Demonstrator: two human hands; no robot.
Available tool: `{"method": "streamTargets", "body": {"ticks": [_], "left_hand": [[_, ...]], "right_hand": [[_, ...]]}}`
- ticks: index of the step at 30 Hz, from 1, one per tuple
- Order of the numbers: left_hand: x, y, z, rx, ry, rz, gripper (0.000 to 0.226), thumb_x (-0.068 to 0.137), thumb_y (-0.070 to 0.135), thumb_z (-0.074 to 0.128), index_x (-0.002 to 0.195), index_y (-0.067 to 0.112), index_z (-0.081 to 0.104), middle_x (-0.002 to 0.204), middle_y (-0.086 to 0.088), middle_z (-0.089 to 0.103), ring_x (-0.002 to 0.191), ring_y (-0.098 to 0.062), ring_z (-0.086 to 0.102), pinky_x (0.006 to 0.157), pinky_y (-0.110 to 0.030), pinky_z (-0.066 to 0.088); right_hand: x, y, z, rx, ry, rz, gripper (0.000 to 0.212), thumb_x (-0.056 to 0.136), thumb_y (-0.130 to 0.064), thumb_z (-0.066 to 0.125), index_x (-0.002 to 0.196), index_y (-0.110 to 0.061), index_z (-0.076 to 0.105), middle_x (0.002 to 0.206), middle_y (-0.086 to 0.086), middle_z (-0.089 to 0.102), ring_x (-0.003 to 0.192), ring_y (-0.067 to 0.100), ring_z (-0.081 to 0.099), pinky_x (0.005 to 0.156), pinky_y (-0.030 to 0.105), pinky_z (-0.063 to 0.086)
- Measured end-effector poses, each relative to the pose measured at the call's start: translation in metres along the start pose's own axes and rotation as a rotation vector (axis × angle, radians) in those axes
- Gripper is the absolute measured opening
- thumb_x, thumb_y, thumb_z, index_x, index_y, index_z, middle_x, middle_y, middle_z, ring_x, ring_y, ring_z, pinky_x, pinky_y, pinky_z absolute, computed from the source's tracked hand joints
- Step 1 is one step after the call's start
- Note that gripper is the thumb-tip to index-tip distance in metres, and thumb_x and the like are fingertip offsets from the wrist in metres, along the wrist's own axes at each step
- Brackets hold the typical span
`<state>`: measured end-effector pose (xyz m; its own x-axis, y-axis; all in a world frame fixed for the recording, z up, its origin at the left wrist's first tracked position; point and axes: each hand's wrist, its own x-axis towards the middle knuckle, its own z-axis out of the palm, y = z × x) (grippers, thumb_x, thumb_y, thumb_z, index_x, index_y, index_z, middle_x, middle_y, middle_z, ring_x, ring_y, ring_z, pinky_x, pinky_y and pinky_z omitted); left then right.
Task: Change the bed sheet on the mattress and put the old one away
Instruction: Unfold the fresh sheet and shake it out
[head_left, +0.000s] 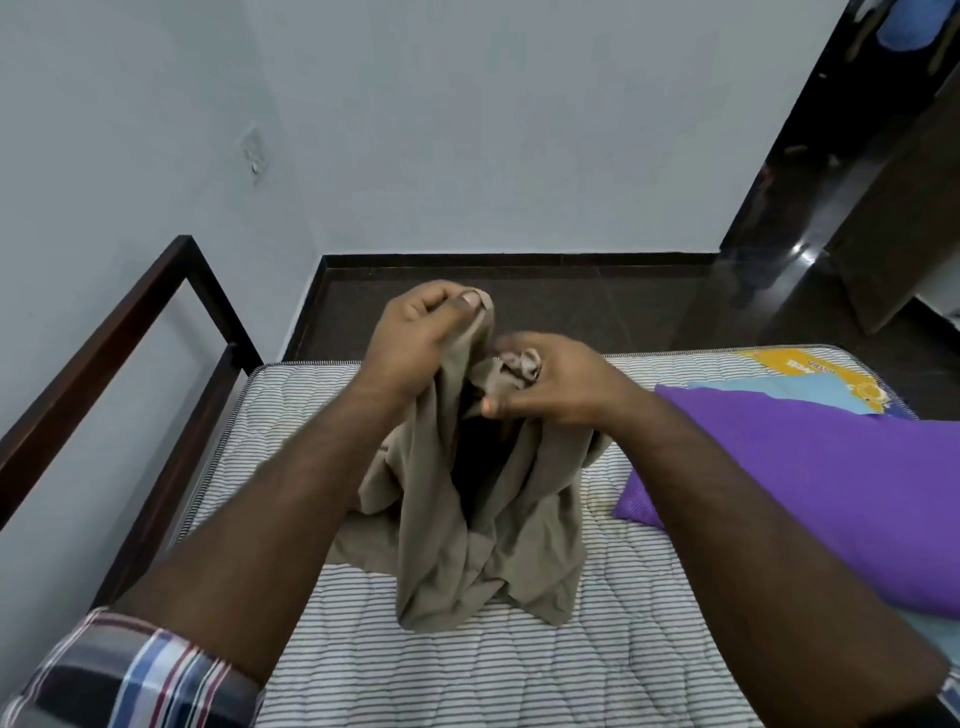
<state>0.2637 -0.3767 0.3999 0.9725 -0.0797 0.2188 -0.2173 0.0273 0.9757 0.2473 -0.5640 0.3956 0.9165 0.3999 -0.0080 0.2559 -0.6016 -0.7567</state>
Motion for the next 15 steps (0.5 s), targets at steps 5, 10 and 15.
{"method": "streamTargets", "body": {"ticks": [5, 10, 15], "left_hand": [[0.007, 0.004, -0.027, -0.118, 0.118, -0.095, 0.019, 0.094, 0.018, 0.065, 0.076, 0.019, 0.069, 0.077, -0.007, 0.065, 0.07, -0.017, 0.059, 0.068, -0.027, 0.048], [0.003, -0.017, -0.036, 0.032, 0.092, -0.194, 0.014, 0.092, 0.029, 0.065, 0.085, 0.022, 0.075, 0.087, -0.008, 0.071, 0.079, -0.021, 0.065, 0.077, -0.035, 0.052], [0.001, -0.02, -0.037, -0.117, 0.172, -0.233, 0.014, 0.098, 0.021, 0.061, 0.092, 0.017, 0.073, 0.091, -0.009, 0.072, 0.084, -0.021, 0.067, 0.079, -0.033, 0.053]], "right_hand": [[0.001, 0.029, -0.009, 0.102, 0.481, 0.171, 0.026, 0.076, -0.034, 0.076, 0.06, -0.023, 0.061, 0.056, -0.011, 0.057, 0.06, 0.009, 0.055, 0.063, 0.03, 0.042], [0.003, 0.032, -0.023, 0.213, 0.601, 0.108, 0.017, 0.081, -0.033, 0.07, 0.075, -0.02, 0.061, 0.07, -0.008, 0.064, 0.069, 0.013, 0.06, 0.074, 0.039, 0.051], [-0.003, 0.027, -0.011, -0.238, 0.192, 0.058, 0.05, 0.093, -0.026, 0.062, 0.135, -0.053, 0.054, 0.12, -0.011, 0.072, 0.111, 0.009, 0.065, 0.099, 0.029, 0.05]]}}
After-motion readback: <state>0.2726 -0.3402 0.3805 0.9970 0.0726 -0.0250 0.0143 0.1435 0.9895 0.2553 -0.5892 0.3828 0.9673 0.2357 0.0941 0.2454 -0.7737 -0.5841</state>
